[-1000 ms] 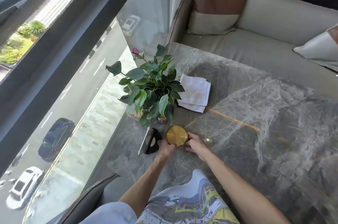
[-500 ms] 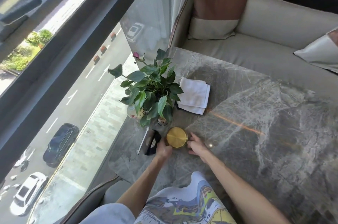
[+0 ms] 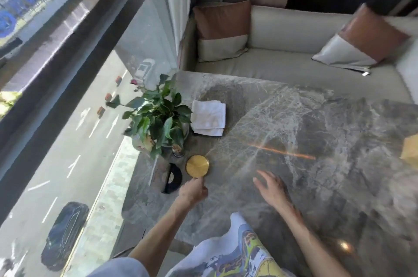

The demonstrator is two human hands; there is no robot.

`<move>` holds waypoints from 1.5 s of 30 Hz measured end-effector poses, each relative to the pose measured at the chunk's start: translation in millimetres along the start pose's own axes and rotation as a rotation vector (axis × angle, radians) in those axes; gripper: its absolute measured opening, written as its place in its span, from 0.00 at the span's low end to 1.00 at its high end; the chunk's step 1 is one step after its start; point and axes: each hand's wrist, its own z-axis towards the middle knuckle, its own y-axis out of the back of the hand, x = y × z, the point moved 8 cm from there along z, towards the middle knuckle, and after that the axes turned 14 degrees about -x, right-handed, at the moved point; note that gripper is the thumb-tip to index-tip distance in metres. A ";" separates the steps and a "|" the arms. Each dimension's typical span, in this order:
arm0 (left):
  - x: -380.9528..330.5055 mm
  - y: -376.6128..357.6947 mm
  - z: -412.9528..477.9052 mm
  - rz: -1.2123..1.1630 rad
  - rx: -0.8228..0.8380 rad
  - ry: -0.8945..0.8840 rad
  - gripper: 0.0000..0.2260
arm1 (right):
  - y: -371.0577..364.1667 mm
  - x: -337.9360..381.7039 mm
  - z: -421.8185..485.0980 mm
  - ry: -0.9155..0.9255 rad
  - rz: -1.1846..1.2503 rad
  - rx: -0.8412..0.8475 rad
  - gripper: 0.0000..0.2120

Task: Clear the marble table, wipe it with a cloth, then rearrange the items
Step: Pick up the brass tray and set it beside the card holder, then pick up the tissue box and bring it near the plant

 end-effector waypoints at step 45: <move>-610.6 -153.6 13.1 -0.015 0.015 -0.297 0.16 | 303.8 -552.3 32.9 -0.672 0.502 -0.190 0.38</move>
